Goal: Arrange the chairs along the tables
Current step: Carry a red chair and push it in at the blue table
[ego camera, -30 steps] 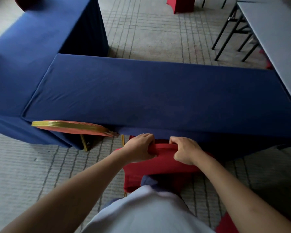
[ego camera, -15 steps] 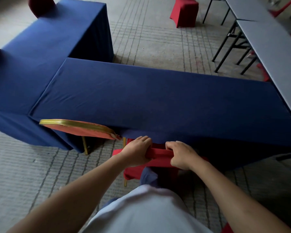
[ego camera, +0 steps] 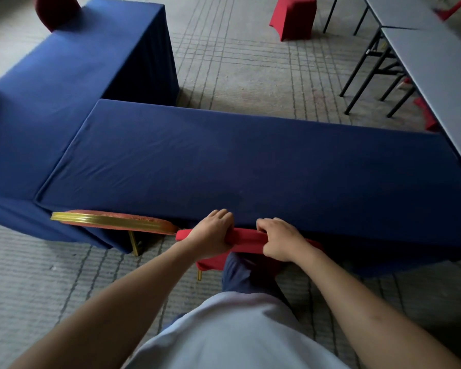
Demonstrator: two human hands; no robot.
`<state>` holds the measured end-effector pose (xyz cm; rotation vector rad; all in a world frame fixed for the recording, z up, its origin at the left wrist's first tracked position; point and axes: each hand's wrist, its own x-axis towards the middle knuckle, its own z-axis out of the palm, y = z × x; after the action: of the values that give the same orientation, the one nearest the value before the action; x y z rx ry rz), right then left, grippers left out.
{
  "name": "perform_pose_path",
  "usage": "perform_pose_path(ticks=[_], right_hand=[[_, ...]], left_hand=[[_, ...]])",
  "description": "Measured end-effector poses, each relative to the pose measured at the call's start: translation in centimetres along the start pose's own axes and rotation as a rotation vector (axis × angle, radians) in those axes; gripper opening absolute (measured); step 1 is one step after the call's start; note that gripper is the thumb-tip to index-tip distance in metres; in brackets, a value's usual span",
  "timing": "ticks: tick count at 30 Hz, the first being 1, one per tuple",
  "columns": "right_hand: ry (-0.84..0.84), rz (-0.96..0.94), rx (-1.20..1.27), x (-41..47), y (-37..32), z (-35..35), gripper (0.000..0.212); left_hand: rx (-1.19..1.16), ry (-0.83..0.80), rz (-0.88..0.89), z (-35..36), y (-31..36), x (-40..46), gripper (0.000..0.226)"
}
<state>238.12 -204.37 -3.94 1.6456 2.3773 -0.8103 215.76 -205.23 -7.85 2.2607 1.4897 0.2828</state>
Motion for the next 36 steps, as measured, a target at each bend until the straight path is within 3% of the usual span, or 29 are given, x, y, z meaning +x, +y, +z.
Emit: perform_pose_path(ticks=[17, 26, 33, 36], right_hand=[[-0.042, -0.047, 0.008, 5.0, 0.9, 1.4, 0.025], [-0.083, 0.086, 0.113, 6.2, 1.7, 3.4, 0.030], [0.062, 0.178, 0.161, 5.4, 2.1, 5.2, 0.035], [0.212, 0.219, 0.127, 4.8, 1.8, 6.7, 0.041]], left_hand=[[0.086, -0.065, -0.021, 0.7, -3.4, 2.9, 0.026], [0.151, -0.170, -0.120, 2.5, -4.3, 3.8, 0.037], [0.121, -0.204, -0.177, 3.5, -4.8, 4.0, 0.042], [0.104, -0.173, -0.201, 3.9, -4.6, 3.4, 0.049]])
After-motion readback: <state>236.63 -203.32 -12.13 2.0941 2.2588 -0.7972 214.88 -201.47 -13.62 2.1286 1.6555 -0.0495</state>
